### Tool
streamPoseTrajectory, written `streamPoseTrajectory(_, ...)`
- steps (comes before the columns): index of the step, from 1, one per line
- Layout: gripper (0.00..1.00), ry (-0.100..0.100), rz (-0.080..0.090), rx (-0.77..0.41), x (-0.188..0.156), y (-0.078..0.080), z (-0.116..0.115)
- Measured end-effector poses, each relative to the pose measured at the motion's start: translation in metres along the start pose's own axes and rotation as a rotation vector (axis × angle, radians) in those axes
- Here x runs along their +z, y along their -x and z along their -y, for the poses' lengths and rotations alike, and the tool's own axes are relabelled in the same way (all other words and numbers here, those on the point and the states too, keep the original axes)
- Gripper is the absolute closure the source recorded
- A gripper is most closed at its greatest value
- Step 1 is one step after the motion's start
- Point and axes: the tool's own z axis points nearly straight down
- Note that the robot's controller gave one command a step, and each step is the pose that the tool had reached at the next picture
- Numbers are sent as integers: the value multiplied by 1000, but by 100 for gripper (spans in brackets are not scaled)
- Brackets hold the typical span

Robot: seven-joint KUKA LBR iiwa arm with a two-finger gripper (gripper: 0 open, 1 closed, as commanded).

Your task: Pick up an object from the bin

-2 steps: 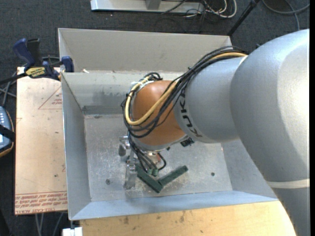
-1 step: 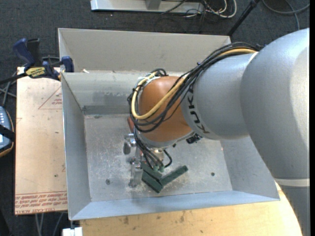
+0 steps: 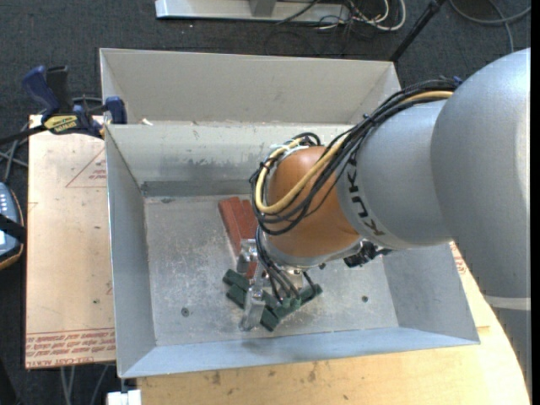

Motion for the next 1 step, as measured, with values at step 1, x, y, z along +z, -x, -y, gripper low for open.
streamPoseTrajectory(1, 0, 0, 0, 180, 28, 11, 5)
